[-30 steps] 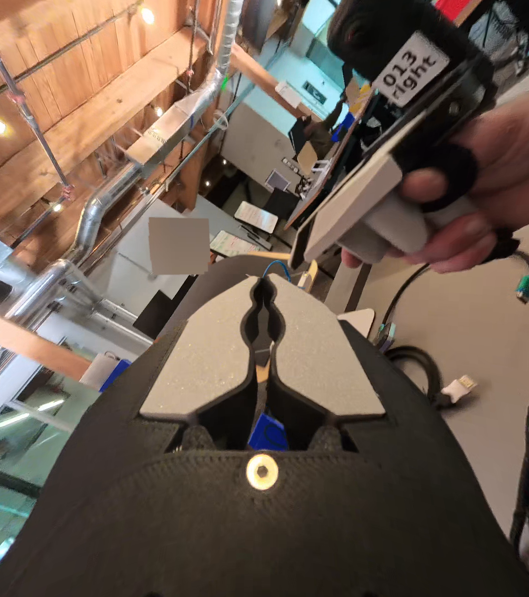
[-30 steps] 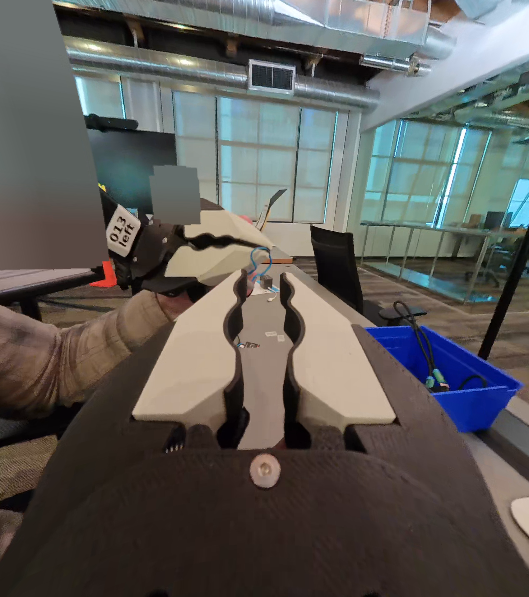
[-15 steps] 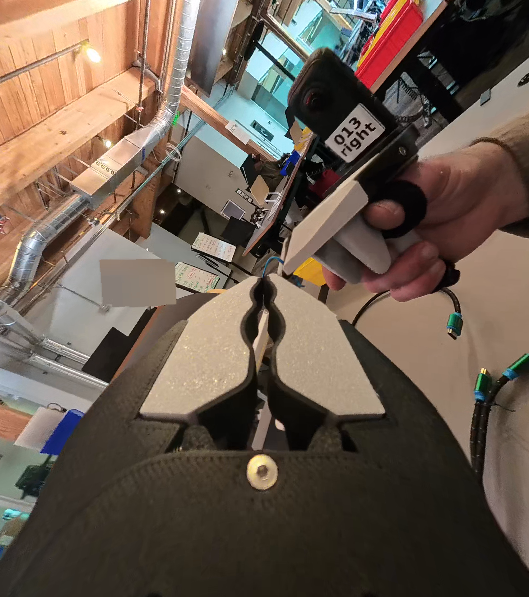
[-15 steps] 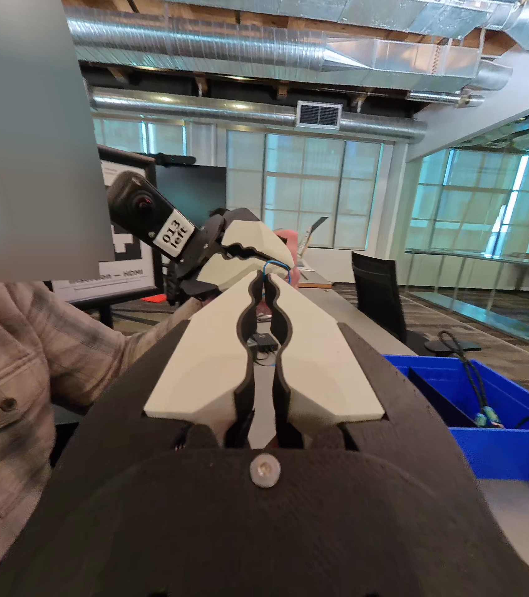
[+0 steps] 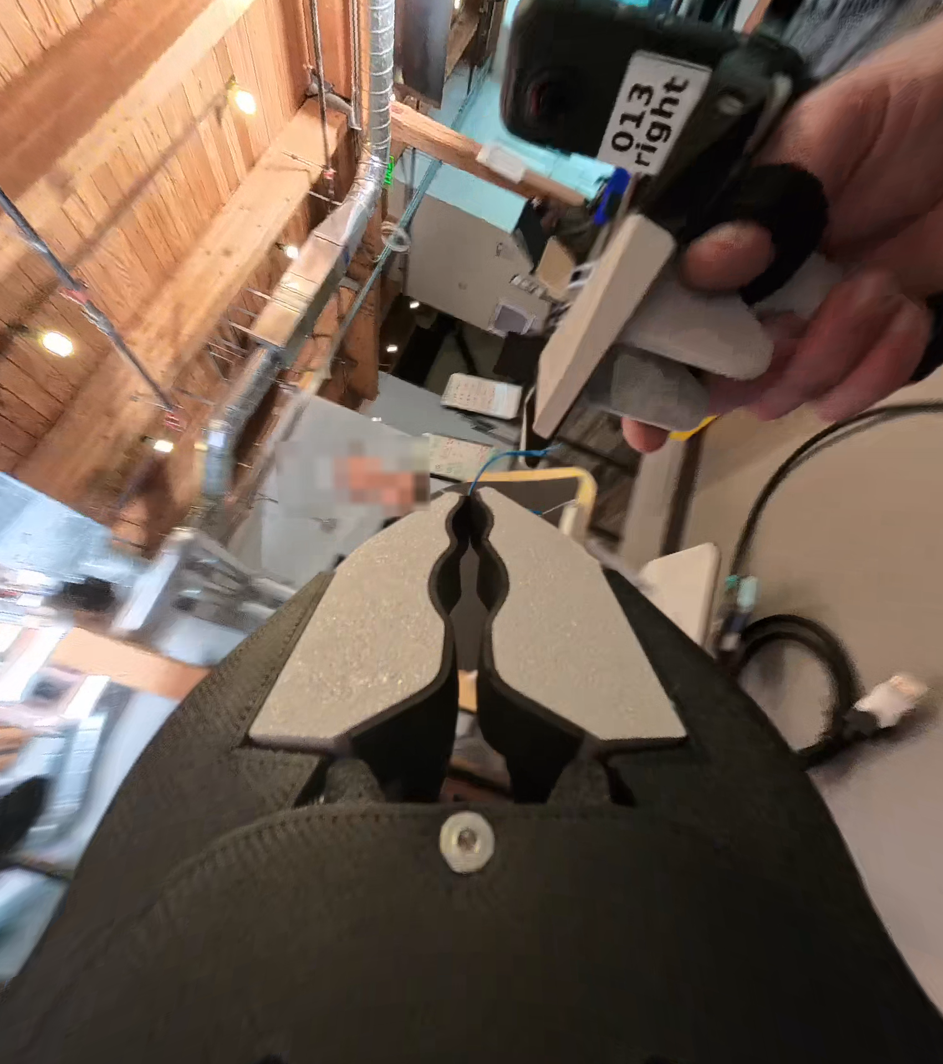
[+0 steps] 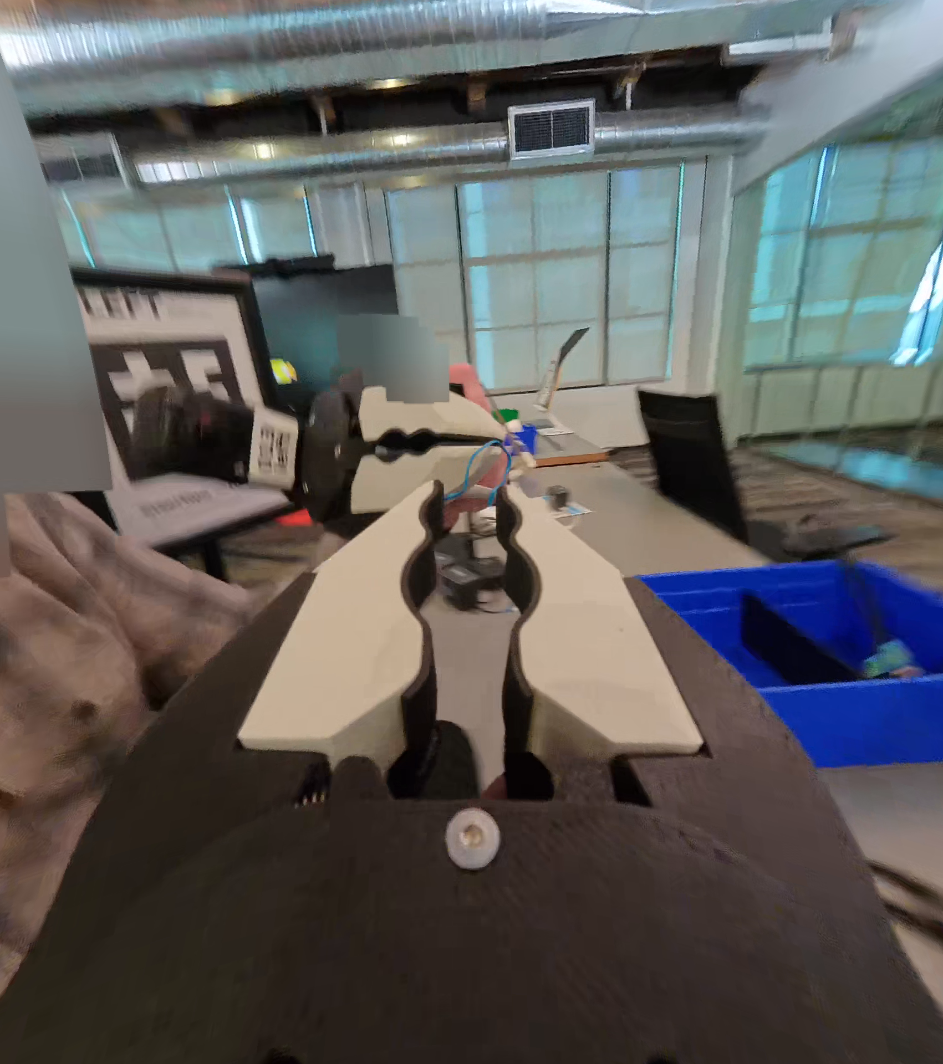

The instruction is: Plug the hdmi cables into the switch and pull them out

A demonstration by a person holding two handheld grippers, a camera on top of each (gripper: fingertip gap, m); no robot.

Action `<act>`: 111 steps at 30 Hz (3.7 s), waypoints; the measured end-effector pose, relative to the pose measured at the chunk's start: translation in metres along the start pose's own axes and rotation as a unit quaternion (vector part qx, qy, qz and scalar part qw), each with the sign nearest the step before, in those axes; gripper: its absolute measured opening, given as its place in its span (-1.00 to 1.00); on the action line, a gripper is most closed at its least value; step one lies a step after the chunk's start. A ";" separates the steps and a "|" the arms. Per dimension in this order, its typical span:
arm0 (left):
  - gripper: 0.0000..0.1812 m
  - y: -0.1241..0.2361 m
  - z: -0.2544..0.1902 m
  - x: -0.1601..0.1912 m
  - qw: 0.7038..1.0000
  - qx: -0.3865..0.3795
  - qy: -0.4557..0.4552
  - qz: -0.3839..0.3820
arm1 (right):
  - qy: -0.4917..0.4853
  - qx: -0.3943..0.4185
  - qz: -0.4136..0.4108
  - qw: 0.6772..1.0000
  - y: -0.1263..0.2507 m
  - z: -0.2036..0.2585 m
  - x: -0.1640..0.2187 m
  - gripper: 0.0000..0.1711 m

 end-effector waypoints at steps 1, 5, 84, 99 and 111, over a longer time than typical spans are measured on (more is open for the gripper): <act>-1.00 0.000 0.002 0.001 0.999 0.021 0.042 -0.012 | 0.055 0.010 0.003 0.998 0.003 0.004 -0.002 -0.85; -1.00 0.003 0.009 0.004 0.969 0.101 0.210 -0.080 | 0.220 0.074 0.015 0.973 0.013 0.012 -0.014 -0.86; -0.99 -0.038 -0.015 0.004 0.901 0.077 0.426 -0.007 | 0.295 0.289 0.107 0.904 0.005 -0.007 -0.017 -1.00; -1.00 -0.034 -0.016 0.005 0.878 0.056 0.471 -0.069 | 0.328 0.321 0.130 0.879 0.004 -0.009 -0.019 -1.00; -1.00 -0.030 -0.017 0.007 0.859 -0.025 0.496 -0.125 | 0.155 0.263 0.072 0.950 0.000 -0.015 -0.018 -0.81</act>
Point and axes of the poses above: each gripper's, where its closed fingertips meet, y back along the fingers, x out of its underside, z = x × y across the jaws, the point moved 6 cm from there along y, back along the fingers, and after that the axes turned 4 degrees about z, right-handed, at the moved point
